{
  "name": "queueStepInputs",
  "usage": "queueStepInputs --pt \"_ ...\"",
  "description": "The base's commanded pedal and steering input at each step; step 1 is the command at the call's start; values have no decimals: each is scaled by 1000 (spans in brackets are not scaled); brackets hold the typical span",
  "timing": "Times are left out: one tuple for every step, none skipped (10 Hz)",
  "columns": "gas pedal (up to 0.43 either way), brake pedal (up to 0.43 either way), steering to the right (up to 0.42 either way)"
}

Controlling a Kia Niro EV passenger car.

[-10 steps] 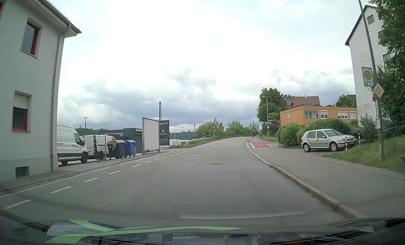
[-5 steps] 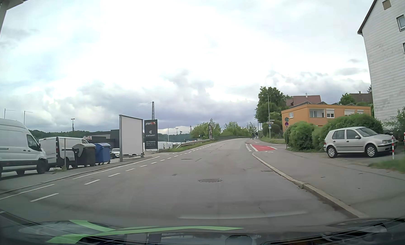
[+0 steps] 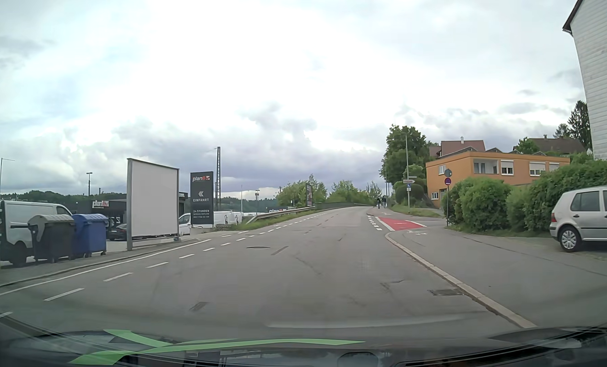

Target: Follow the waypoints while adhering to traffic rules and regulations

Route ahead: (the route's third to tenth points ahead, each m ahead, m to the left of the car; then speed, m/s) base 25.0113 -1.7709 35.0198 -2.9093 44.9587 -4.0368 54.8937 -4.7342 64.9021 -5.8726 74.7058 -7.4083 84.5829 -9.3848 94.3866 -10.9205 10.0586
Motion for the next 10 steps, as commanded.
queueStepInputs --pt "87 0 8" --pt "87 0 8" --pt "87 0 9" --pt "87 0 8" --pt "87 0 8" --pt "98 0 8" --pt "98 0 8" --pt "98 0 8" --pt "98 0 8" --pt "98 0 9"
